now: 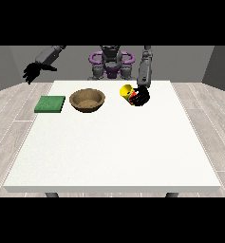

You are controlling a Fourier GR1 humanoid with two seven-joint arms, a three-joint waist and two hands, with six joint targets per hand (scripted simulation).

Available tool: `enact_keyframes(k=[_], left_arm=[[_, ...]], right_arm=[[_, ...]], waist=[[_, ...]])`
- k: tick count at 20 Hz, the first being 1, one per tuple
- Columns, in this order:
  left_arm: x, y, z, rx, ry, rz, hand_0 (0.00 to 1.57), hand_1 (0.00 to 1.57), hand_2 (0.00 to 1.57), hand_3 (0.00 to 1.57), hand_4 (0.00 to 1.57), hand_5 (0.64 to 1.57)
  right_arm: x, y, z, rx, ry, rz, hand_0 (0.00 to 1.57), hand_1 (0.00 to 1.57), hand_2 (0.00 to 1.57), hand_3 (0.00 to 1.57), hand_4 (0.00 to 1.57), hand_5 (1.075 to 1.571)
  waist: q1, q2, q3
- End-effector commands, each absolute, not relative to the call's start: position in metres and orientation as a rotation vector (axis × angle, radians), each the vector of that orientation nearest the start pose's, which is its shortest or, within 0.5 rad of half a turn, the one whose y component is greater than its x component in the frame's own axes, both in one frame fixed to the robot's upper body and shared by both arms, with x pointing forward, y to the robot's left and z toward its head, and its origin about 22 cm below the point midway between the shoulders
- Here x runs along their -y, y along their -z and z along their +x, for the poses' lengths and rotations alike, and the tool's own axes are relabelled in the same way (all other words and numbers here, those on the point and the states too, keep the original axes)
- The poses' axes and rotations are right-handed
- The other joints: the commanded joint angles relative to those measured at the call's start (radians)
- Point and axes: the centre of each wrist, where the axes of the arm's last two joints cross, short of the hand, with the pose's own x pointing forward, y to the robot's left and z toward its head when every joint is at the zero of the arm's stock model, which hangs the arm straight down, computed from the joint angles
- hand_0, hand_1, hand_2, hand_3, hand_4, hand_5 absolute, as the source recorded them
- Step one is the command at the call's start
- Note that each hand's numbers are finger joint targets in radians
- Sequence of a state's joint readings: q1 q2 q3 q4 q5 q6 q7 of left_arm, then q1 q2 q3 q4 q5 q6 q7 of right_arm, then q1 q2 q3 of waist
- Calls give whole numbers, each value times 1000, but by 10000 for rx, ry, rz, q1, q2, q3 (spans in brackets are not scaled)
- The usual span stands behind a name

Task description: Pick the cup and pour the ball into the bowl, then pick the bowl and place it on the pad

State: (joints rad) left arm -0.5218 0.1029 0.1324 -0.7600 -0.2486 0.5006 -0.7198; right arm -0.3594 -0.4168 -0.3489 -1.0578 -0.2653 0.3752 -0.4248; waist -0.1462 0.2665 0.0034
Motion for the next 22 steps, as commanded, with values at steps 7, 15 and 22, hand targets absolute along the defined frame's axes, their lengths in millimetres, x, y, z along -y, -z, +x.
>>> enact_keyframes(k=[7, 15, 22], left_arm=[[-187, 32, 353, 17935, 6157, 7206, 1372, 1372, 1571, 1571, 1054, 1558], [-112, 10, 352, 17733, 8593, 8223, 1367, 1367, 1571, 1571, 1114, 1566], [-98, -24, 364, 17808, 9717, 9401, 1279, 1279, 1571, 1571, 1000, 1569]], right_arm=[[433, 19, 273, 16702, 892, -541, 0, 0, 104, 0, 0, 1560], [460, 43, 242, 16303, 1600, -1413, 0, 0, 0, 0, 0, 1560], [457, 38, 256, 16682, 1804, -1577, 0, 0, 0, 0, 0, 1552]], waist=[[1320, -3051, -17], [2277, -3364, -18], [2206, -3025, -24]])
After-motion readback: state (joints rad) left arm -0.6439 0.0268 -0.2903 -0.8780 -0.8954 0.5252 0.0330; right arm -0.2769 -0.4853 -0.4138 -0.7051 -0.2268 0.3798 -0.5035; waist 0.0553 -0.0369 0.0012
